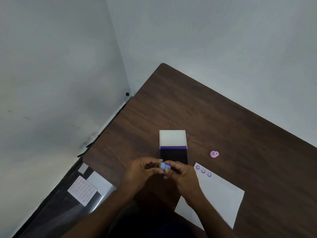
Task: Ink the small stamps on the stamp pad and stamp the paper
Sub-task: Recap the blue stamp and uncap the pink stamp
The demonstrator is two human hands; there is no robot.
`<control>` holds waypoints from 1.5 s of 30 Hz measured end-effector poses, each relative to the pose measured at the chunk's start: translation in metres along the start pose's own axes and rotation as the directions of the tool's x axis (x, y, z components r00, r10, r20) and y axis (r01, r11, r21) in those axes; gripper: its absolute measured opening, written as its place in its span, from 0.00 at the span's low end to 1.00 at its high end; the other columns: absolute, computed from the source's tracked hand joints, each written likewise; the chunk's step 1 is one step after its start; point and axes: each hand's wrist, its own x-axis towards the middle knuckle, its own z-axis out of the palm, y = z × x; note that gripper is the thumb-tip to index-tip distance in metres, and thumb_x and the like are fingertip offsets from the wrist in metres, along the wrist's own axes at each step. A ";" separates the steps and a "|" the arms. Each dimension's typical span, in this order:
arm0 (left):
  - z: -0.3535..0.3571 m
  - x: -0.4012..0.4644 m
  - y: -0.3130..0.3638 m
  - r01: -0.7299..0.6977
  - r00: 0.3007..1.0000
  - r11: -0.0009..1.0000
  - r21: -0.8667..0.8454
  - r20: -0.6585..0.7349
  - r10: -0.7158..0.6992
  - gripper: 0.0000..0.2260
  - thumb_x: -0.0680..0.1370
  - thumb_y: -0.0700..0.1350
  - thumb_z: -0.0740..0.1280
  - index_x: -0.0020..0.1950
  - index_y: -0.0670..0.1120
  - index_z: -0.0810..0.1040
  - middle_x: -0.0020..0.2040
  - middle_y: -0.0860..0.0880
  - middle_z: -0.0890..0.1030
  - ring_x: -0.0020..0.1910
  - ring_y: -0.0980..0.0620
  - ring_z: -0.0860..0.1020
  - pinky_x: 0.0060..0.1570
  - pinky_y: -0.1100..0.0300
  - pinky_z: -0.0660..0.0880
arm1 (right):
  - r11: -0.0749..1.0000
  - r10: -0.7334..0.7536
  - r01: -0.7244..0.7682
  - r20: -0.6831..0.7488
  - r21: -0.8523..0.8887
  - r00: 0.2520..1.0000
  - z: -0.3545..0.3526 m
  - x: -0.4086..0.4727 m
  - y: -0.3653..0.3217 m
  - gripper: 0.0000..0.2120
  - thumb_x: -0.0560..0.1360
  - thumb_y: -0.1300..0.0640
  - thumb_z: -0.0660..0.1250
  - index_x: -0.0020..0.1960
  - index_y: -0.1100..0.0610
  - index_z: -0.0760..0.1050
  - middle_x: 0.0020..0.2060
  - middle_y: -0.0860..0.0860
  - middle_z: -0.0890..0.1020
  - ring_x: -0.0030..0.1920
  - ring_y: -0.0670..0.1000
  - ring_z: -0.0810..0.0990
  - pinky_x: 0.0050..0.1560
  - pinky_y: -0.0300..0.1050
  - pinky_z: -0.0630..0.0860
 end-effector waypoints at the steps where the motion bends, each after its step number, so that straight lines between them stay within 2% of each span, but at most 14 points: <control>1: -0.001 0.000 0.002 0.001 1.000 1.000 0.002 0.000 -0.001 0.15 0.68 0.45 0.76 0.40 0.67 0.80 0.40 0.69 0.82 0.44 0.66 0.81 0.43 0.76 0.74 | 1.000 -0.008 0.008 0.007 -0.018 1.000 0.000 0.000 -0.001 0.13 0.75 0.55 0.68 0.59 0.54 0.78 0.50 0.48 0.82 0.50 0.45 0.79 0.52 0.31 0.75; 3: -0.003 0.001 0.004 -0.014 1.000 1.000 -0.014 0.017 0.014 0.15 0.67 0.44 0.76 0.39 0.67 0.81 0.40 0.67 0.83 0.43 0.64 0.81 0.42 0.75 0.74 | 0.999 -0.021 0.022 0.022 -0.042 1.000 -0.002 0.001 -0.002 0.14 0.76 0.56 0.67 0.60 0.55 0.77 0.51 0.51 0.82 0.51 0.48 0.79 0.56 0.35 0.74; 6: -0.005 0.004 0.010 -0.002 0.998 0.998 -0.060 0.065 0.006 0.16 0.66 0.43 0.77 0.38 0.67 0.82 0.39 0.65 0.84 0.41 0.63 0.82 0.40 0.75 0.74 | 0.998 -0.033 0.035 0.039 -0.048 0.999 -0.006 0.000 -0.003 0.13 0.76 0.56 0.66 0.59 0.56 0.78 0.46 0.50 0.83 0.47 0.45 0.80 0.49 0.27 0.74; 9: -0.002 0.010 0.013 0.010 0.994 0.998 -0.057 0.105 -0.004 0.15 0.66 0.43 0.77 0.39 0.66 0.83 0.40 0.62 0.84 0.42 0.60 0.83 0.42 0.73 0.75 | 0.998 -0.039 0.041 0.036 -0.052 0.999 -0.012 0.000 -0.004 0.12 0.76 0.55 0.67 0.59 0.55 0.78 0.44 0.52 0.84 0.46 0.45 0.81 0.48 0.29 0.75; 14: 0.004 0.020 0.008 0.019 0.990 0.999 0.028 0.137 -0.022 0.18 0.68 0.42 0.77 0.39 0.69 0.80 0.39 0.67 0.82 0.43 0.67 0.80 0.41 0.78 0.72 | 0.999 0.037 -0.037 0.030 0.003 0.999 -0.018 0.005 -0.006 0.12 0.75 0.57 0.69 0.57 0.57 0.79 0.42 0.58 0.85 0.45 0.56 0.82 0.56 0.51 0.78; 16: 0.006 0.020 0.005 0.008 0.991 0.994 0.108 0.133 -0.023 0.19 0.69 0.43 0.76 0.41 0.68 0.76 0.41 0.68 0.79 0.42 0.69 0.78 0.41 0.82 0.68 | 0.995 0.091 -0.092 0.027 0.035 0.995 -0.018 0.007 -0.005 0.12 0.73 0.57 0.70 0.56 0.57 0.79 0.43 0.59 0.85 0.45 0.59 0.82 0.57 0.55 0.78; 19: 0.008 0.018 0.002 -0.017 0.990 0.986 0.167 0.141 -0.007 0.21 0.70 0.43 0.76 0.50 0.67 0.72 0.47 0.66 0.76 0.45 0.68 0.76 0.44 0.82 0.68 | 0.984 0.174 -0.173 -0.020 0.034 0.985 -0.018 0.008 0.000 0.14 0.72 0.55 0.72 0.56 0.57 0.79 0.45 0.58 0.85 0.46 0.58 0.83 0.56 0.54 0.79; 22: 0.016 0.018 0.004 0.009 0.987 0.987 0.162 0.154 -0.035 0.18 0.69 0.44 0.76 0.49 0.65 0.74 0.46 0.61 0.78 0.45 0.63 0.78 0.43 0.77 0.72 | 0.975 0.221 -0.223 -0.095 -0.007 0.971 -0.026 0.007 0.003 0.12 0.71 0.52 0.73 0.52 0.55 0.80 0.45 0.53 0.84 0.45 0.54 0.82 0.52 0.48 0.80; 27: 0.044 0.026 0.022 -0.014 0.976 0.978 0.208 0.217 -0.032 0.14 0.71 0.42 0.74 0.54 0.53 0.78 0.49 0.52 0.81 0.45 0.56 0.79 0.46 0.68 0.76 | 0.984 0.065 -0.114 -0.328 -0.133 0.942 -0.060 0.006 0.012 0.08 0.70 0.55 0.74 0.48 0.56 0.81 0.41 0.50 0.83 0.42 0.46 0.80 0.48 0.41 0.78; 32: 0.086 0.051 0.040 -0.005 0.965 0.939 0.344 0.248 -0.086 0.19 0.75 0.44 0.71 0.64 0.43 0.75 0.61 0.45 0.78 0.58 0.50 0.77 0.63 0.60 0.70 | 0.866 -0.026 -0.130 -0.303 -0.483 0.953 -0.092 0.024 0.020 0.08 0.74 0.55 0.68 0.40 0.59 0.79 0.34 0.51 0.80 0.33 0.46 0.76 0.46 0.39 0.76; 34: 0.099 0.061 0.049 -0.059 0.972 0.920 0.388 0.231 -0.035 0.18 0.74 0.46 0.71 0.64 0.45 0.76 0.60 0.48 0.79 0.57 0.51 0.77 0.60 0.66 0.68 | 0.823 -0.116 -0.079 -0.303 -0.563 0.946 -0.103 0.030 0.026 0.12 0.75 0.55 0.66 0.36 0.61 0.78 0.30 0.50 0.76 0.31 0.47 0.74 0.41 0.39 0.71; 37: 0.111 0.074 0.057 -0.123 0.970 0.910 0.395 0.243 0.025 0.17 0.75 0.47 0.71 0.63 0.47 0.77 0.60 0.48 0.80 0.57 0.51 0.78 0.58 0.66 0.68 | 0.724 -0.184 -0.101 -0.331 -0.683 0.925 -0.112 0.041 0.029 0.15 0.76 0.47 0.62 0.40 0.57 0.77 0.37 0.51 0.79 0.39 0.48 0.74 0.46 0.44 0.72; 40: 0.121 0.086 0.058 -0.080 0.981 0.884 0.461 0.194 -0.013 0.17 0.75 0.48 0.71 0.62 0.46 0.77 0.59 0.47 0.80 0.56 0.50 0.78 0.58 0.63 0.68 | 0.633 -0.221 -0.160 -0.375 -0.757 0.900 -0.118 0.056 0.029 0.16 0.74 0.43 0.62 0.43 0.55 0.78 0.47 0.52 0.80 0.52 0.53 0.74 0.55 0.51 0.70; 45: 0.133 0.100 0.058 -0.029 0.982 0.844 0.535 0.173 -0.075 0.16 0.75 0.48 0.70 0.60 0.45 0.77 0.60 0.45 0.80 0.57 0.47 0.77 0.61 0.58 0.68 | 0.503 -0.281 -0.147 -0.322 -0.852 0.904 -0.124 0.076 0.032 0.15 0.73 0.45 0.62 0.38 0.56 0.77 0.47 0.54 0.79 0.52 0.54 0.72 0.55 0.55 0.68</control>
